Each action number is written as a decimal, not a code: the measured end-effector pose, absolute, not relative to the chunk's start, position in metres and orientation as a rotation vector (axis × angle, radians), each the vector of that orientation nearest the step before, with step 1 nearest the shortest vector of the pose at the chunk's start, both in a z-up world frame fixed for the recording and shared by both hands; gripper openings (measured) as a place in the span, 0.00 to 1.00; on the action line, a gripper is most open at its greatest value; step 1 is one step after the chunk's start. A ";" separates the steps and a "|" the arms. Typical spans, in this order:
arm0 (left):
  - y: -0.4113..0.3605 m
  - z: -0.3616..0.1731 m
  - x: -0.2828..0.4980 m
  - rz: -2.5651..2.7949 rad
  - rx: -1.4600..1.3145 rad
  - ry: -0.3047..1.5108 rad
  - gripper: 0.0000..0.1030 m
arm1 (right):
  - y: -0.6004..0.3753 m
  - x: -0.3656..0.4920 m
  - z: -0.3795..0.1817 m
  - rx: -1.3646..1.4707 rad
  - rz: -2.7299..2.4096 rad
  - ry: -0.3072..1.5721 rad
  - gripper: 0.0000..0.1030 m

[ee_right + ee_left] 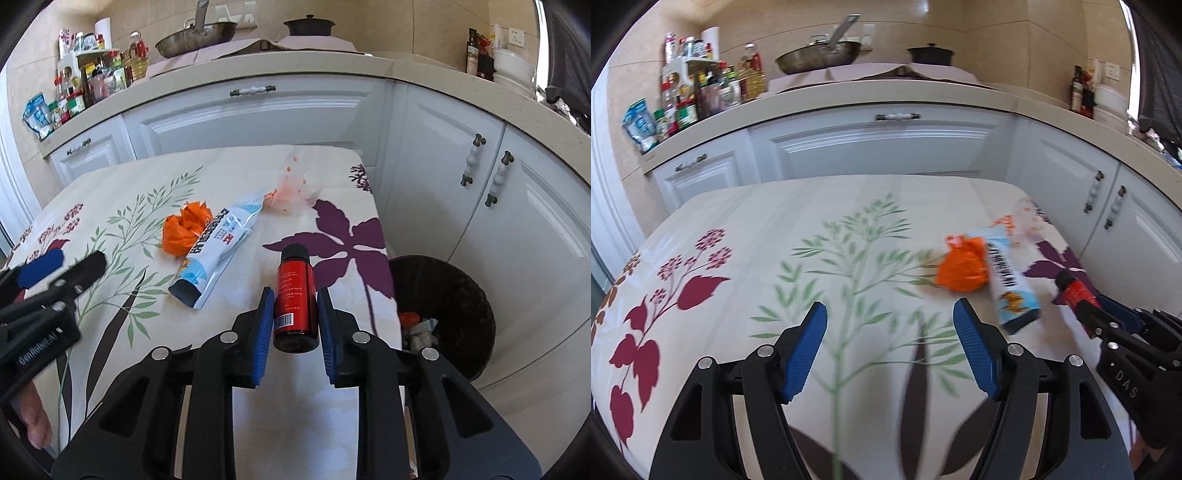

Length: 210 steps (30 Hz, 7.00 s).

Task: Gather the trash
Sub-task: 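Grasp the white toothpaste tube with the left tool, then carry the red can and white tube in both tools over the black bin, then open both tools to drop the can and tube into the bin, then move both open tools back over the table items, then grasp the clear plastic bag with the right tool while the left tool approaches the orange bag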

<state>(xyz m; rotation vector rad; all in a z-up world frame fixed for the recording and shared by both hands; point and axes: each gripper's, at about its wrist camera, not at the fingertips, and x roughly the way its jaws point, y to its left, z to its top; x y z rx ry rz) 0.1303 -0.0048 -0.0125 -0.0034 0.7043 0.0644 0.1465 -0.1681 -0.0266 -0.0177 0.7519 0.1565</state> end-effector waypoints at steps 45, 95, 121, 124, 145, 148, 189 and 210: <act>-0.076 -0.007 0.147 -0.093 0.055 0.677 0.06 | -0.226 0.130 -0.007 0.073 0.137 0.612 0.22; -0.158 0.037 0.140 -0.270 0.079 0.561 0.06 | -0.335 0.117 0.038 0.051 -0.157 0.465 0.22; -0.241 -0.017 0.194 -0.268 0.174 0.686 0.07 | -0.386 0.171 -0.024 0.094 -0.205 0.537 0.23; -0.248 -0.023 0.198 -0.268 0.194 0.708 0.20 | -0.388 0.173 -0.028 0.098 -0.219 0.536 0.36; -0.190 -0.002 0.181 -0.200 0.120 0.668 0.51 | -0.366 0.156 -0.010 0.107 -0.194 0.508 0.40; -0.170 0.003 0.181 -0.167 0.101 0.664 0.51 | -0.357 0.156 -0.005 0.101 -0.176 0.502 0.40; 0.091 -0.014 0.173 0.303 -0.093 0.704 0.62 | -0.142 0.256 -0.010 -0.075 0.180 0.670 0.48; 0.098 -0.023 0.180 0.302 -0.098 0.730 0.64 | -0.133 0.266 -0.027 -0.109 0.198 0.754 0.14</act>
